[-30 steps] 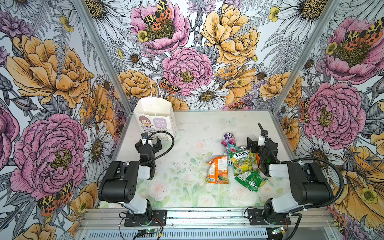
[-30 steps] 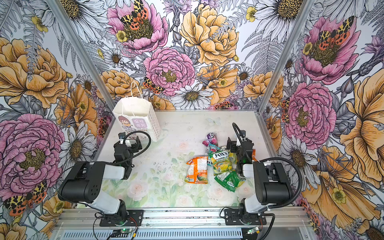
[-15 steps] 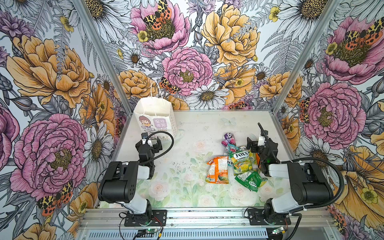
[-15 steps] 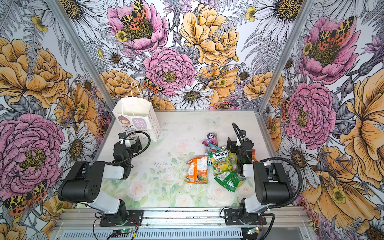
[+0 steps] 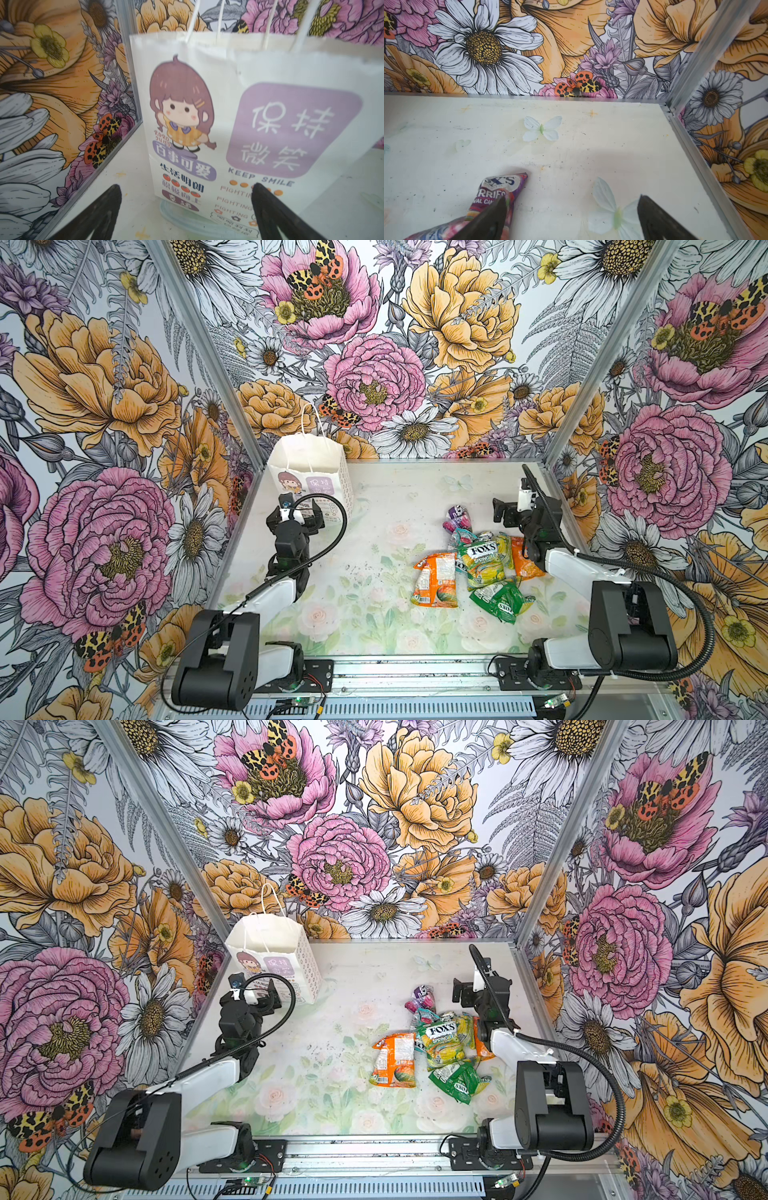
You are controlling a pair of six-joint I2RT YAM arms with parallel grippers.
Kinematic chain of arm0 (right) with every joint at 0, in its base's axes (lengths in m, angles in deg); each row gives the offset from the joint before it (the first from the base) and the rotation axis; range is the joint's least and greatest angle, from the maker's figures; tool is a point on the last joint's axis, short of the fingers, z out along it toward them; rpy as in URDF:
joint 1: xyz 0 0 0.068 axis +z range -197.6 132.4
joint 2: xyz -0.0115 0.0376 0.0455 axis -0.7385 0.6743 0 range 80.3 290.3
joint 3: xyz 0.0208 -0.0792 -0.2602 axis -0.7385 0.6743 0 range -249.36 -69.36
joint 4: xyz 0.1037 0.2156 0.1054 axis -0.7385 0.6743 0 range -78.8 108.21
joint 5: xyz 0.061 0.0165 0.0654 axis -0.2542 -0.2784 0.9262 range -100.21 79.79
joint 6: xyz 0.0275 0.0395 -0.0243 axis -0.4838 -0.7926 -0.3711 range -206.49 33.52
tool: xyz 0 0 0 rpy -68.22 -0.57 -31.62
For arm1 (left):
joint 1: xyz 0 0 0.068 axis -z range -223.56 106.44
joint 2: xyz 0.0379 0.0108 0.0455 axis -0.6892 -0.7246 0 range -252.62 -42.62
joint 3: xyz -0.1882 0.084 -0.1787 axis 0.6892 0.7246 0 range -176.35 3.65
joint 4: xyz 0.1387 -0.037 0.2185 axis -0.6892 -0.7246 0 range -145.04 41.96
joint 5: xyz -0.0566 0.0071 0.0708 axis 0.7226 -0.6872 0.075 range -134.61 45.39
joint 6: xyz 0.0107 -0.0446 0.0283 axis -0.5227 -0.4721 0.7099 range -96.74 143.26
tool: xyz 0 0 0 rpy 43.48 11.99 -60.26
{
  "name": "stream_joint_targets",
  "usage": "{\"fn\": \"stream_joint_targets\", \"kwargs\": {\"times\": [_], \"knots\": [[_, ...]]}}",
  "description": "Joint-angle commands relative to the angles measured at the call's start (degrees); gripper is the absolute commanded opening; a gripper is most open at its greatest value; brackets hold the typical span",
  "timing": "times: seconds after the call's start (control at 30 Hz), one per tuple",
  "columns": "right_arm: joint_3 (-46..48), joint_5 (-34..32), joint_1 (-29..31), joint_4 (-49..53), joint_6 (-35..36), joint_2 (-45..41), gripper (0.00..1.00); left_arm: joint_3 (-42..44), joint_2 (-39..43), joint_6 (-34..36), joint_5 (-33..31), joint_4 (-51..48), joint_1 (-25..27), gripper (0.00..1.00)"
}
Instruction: Place the snacks into the paper bag
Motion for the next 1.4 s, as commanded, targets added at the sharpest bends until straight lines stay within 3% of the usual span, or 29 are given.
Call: {"fn": "stream_joint_targets", "kwargs": {"times": [0.0,0.2,0.33,0.57,0.73,0.9,1.37], "knots": [[-8.79,6.8,0.7,12.93,2.31,-0.23,1.0,-6.15,5.03,-7.28,-3.92,-18.1,0.03,0.99],[-21.72,11.89,3.46,22.38,3.81,3.36,1.0,-16.65,8.15,-22.25,-9.32,-40.33,2.28,0.99],[-28.28,15.24,5.62,24.08,2.77,6.66,1.0,-21.74,8.45,-37.59,-16.2,-53.04,5.4,0.99],[-33.56,16.21,8.98,24.99,2.36,11.29,1.0,-27.01,6.99,-48.36,-12.49,-57.12,9.11,0.99],[-33.94,16.71,10.06,24.98,2.2,12.74,1.0,-35.35,3.11,-55.99,-15.59,-64.17,12.47,0.99],[-33.42,16.92,10.41,24.97,2.37,12.78,1.0,-39.87,0.02,-69.63,-19.74,-69.26,15.11,0.99],[-30.96,16.89,10.49,25.03,3.51,12.39,0.99,-55.48,-12.54,-71.36,-22.02,-72.19,19.2,0.99]]}}
